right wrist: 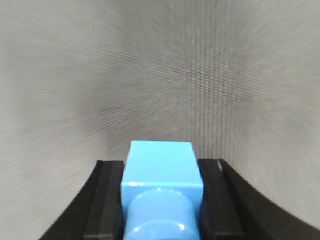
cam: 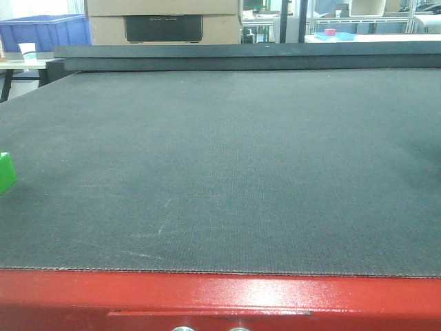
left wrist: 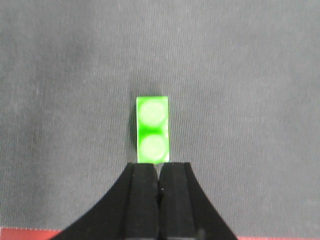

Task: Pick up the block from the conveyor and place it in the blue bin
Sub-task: 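Lift both held blocks up off the conveyor belt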

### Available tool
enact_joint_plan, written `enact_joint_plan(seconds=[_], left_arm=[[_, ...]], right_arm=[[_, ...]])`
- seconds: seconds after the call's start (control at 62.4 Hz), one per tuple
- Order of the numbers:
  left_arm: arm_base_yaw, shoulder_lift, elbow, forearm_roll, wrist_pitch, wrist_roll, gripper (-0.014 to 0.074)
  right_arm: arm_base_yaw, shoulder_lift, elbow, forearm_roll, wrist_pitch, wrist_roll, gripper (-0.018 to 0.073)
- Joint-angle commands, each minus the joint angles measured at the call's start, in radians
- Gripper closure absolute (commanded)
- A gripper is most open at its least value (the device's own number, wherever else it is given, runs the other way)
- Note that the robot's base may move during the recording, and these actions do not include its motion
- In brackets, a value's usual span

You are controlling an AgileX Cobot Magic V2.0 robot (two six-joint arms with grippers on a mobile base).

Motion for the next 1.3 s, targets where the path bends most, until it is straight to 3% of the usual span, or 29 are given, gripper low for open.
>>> enact_joint_plan(seconds=[0.0, 0.417, 0.497, 0.673, 0.769, 1.282], left_arm=[[-0.026, 0.022, -0.010, 0.045, -0.015, -0.060, 0.0707], [-0.039, 0.176, -0.003, 0.056, -0.020, -0.077, 0.0687], [-0.039, 0.194, 0.007, 0.056, -0.020, -0.073, 0.0602], [-0.039, 0.216, 0.031, 0.056, -0.050, -0.073, 0.0264], [-0.035, 0.246, 0.037, 0.049, -0.050, -0.073, 0.0168], [-0.035, 0.380, 0.037, 0.030, -0.104, -0.084, 0.0195]], right_arm=[[-0.007, -0.048, 0.003, 0.018, -0.006, 0.000, 0.0727], [-0.007, -0.076, 0.003, 0.024, -0.013, 0.000, 0.0727], [-0.007, -0.076, 0.003, 0.024, -0.016, 0.000, 0.0727], [-0.007, -0.076, 0.003, 0.024, -0.016, 0.000, 0.0727], [-0.007, -0.076, 0.003, 0.024, -0.016, 0.000, 0.0727], [-0.007, -0.076, 0.003, 0.024, -0.010, 0.000, 0.0727]])
